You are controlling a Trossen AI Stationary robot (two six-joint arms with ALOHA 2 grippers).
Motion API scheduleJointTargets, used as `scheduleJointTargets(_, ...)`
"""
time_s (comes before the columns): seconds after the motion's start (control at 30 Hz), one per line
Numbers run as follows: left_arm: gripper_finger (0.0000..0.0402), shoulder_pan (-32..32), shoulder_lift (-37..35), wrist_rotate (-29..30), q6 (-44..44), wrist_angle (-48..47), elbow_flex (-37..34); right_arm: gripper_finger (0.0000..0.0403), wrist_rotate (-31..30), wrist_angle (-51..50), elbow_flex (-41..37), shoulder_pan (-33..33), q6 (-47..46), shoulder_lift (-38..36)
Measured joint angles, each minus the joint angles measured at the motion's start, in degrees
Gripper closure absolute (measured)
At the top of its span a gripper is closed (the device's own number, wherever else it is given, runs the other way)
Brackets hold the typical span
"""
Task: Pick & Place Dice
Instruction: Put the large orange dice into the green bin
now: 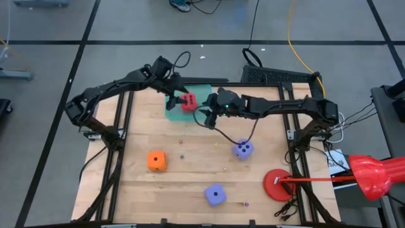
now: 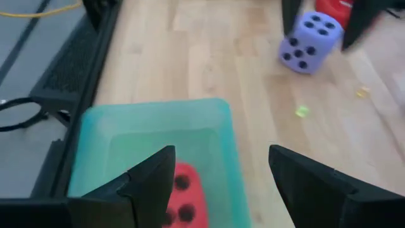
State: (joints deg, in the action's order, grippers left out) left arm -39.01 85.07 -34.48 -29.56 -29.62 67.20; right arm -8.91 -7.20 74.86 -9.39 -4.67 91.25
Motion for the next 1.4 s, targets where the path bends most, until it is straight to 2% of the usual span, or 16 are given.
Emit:
scheduleJointTargets(0.2, 0.0135, 4.53, -4.43, -4.73, -1.43, -3.65, -0.02, 0.0250, -0.33, 0.47, -6.05, 3.71, -2.00, -7.74)
scheduleJointTargets(0.33, 0.0135, 7.91, -7.63, -6.60, -1.01, -4.69, -0.89, 0.0250, -1.56, 6.59, -13.87, 6.80, -4.78, -13.86)
scheduleJointTargets(0.53, 0.0135, 13.54, -14.07, -5.13, 5.52, 0.92, -9.19, 0.0250, -3.30, 17.40, -25.23, 12.99, -6.28, -22.72)
scheduleJointTargets(0.67, 0.0135, 18.74, -19.62, 2.74, 14.05, 9.29, -17.19, 0.0250, -4.03, 23.21, -29.37, 17.78, -6.33, -26.27)
scheduleJointTargets(0.77, 0.0135, 23.31, -23.88, 9.73, 19.13, 13.97, -21.65, 0.0250, -7.66, 23.40, -29.87, 21.38, -6.35, -26.64)
scheduleJointTargets(0.9, 0.0135, 29.28, -30.25, 18.84, 24.77, 12.82, -25.45, 0.0250, -10.62, 27.60, -29.81, 24.12, -5.27, -24.88)
scheduleJointTargets(1.2, 0.0135, 38.01, -42.56, 34.59, 34.77, -2.58, -26.51, 0.0250, -10.55, 41.96, -29.79, 25.22, -3.31, -15.70)
scheduleJointTargets(1.4, 0.0135, 42.01, -46.17, 37.58, 41.16, -12.86, -26.51, 0.0250, -10.36, 49.27, -29.78, 25.20, -5.19, -9.32)
